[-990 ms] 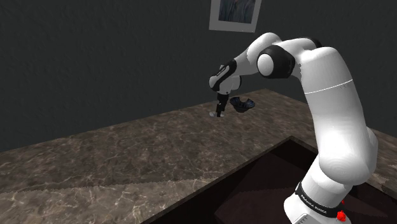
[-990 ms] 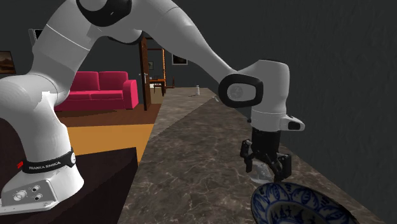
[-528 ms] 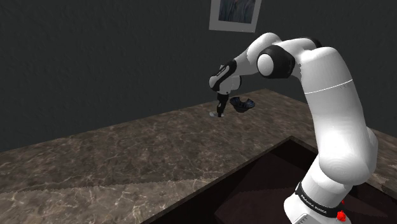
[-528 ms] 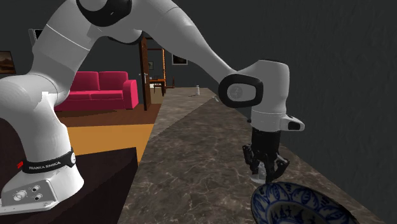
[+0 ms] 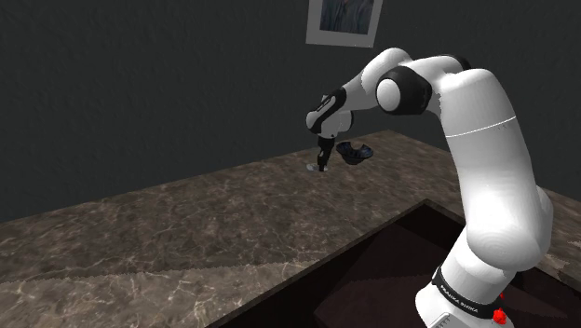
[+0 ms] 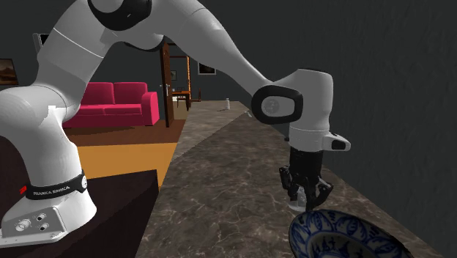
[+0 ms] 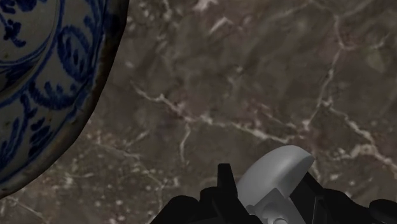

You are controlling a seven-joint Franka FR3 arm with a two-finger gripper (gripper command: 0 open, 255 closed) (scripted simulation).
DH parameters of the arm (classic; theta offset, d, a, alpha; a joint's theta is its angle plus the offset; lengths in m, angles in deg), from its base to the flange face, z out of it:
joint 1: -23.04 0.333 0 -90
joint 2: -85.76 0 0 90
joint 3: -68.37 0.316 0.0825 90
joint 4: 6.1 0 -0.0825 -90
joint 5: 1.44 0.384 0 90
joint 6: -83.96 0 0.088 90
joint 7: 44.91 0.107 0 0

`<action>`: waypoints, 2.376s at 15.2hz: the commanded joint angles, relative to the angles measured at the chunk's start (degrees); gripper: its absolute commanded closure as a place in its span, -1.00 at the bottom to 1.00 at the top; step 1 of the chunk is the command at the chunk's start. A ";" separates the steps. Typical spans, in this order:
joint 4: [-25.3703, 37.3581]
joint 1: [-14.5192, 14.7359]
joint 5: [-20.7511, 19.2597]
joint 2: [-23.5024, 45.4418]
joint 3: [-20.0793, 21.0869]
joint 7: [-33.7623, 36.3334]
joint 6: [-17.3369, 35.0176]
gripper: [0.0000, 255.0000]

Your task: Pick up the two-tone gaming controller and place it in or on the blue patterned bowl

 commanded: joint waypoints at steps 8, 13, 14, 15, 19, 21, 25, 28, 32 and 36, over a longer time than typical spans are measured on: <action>0.63 0.82 -1.61 -3.74 -1.21 0.86 -4.24 1.00; 1.47 1.23 -2.57 -5.84 -1.86 1.38 -7.05 1.00; 1.67 1.30 -2.76 -6.23 -1.97 1.48 -7.63 1.00; 1.90 1.37 -2.95 -6.62 -2.09 1.58 -8.22 1.00; 2.92 1.62 -3.65 -8.07 -2.51 1.97 -10.60 1.00; 3.52 1.72 -3.99 -8.74 -2.71 2.15 -11.82 1.00; 4.88 1.88 -4.61 -9.97 -3.05 2.49 -14.32 1.00; 6.06 1.97 -5.03 -10.78 -3.27 2.72 -16.25 1.00; 7.55 -0.96 -4.47 -10.16 -4.07 -0.90 -17.21 1.00; 10.17 -5.17 -3.35 -8.34 -4.88 -5.79 -18.23 1.00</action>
